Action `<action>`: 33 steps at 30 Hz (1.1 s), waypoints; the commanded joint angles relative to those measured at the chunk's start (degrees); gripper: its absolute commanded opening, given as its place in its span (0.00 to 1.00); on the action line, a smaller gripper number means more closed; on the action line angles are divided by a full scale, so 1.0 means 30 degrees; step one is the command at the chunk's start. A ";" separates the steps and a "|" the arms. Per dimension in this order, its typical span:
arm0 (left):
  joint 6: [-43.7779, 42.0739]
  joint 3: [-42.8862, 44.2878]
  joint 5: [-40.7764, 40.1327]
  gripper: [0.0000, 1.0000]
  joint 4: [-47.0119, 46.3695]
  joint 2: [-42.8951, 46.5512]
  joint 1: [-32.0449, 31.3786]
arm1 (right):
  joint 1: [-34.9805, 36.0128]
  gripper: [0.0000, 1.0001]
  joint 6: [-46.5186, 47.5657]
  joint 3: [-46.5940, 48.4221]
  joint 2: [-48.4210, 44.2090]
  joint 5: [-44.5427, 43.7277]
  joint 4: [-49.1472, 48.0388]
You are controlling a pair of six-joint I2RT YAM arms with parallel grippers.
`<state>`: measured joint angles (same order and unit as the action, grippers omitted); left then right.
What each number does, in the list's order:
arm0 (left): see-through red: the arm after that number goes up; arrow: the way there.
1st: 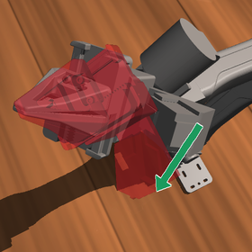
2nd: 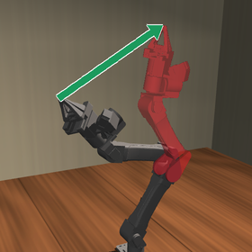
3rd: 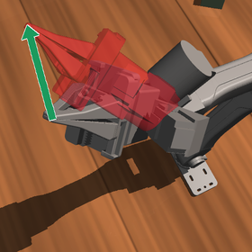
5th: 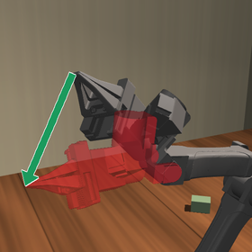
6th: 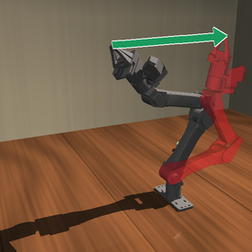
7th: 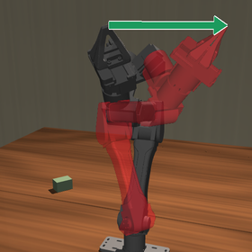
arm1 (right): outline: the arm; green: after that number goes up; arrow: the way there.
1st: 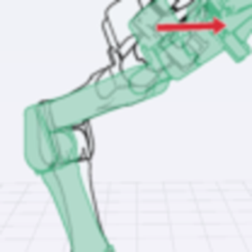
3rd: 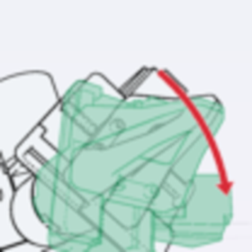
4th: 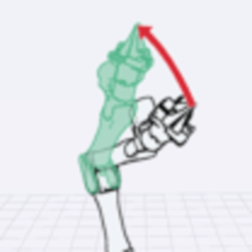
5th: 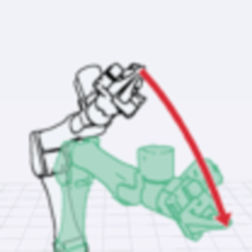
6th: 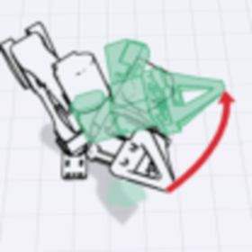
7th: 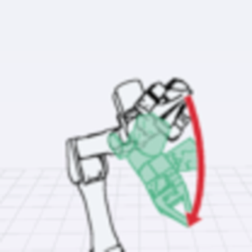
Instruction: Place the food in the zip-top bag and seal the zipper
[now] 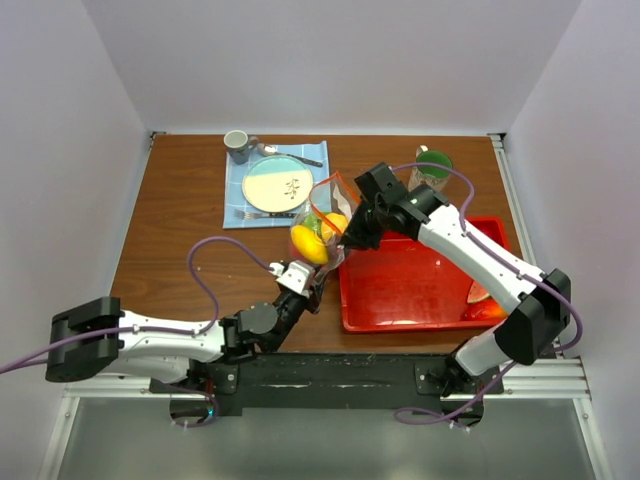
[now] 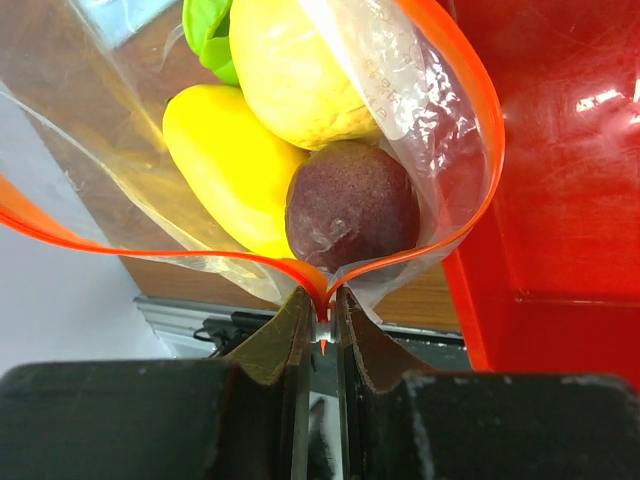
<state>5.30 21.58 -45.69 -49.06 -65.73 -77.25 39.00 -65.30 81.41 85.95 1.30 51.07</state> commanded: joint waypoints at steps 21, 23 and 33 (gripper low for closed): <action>0.0226 0.1888 0.0700 0.40 -0.2101 -0.1819 0.1141 | 0.1266 0.03 -0.0353 0.1194 -0.1434 0.0563 -0.0354; 0.0196 0.1742 0.0670 0.40 -0.2309 -0.1703 0.1200 | 0.1413 0.03 -0.0441 0.1253 -0.1405 0.0475 -0.0295; -0.0214 0.1478 0.0553 0.27 -0.3159 -0.1614 0.1318 | 0.1764 0.02 -0.0588 0.1574 -0.1258 0.0300 -0.0178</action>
<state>5.17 26.00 -43.42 -53.84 -71.22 -73.56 43.88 -66.11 82.85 81.91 2.57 51.00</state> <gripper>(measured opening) 0.346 0.140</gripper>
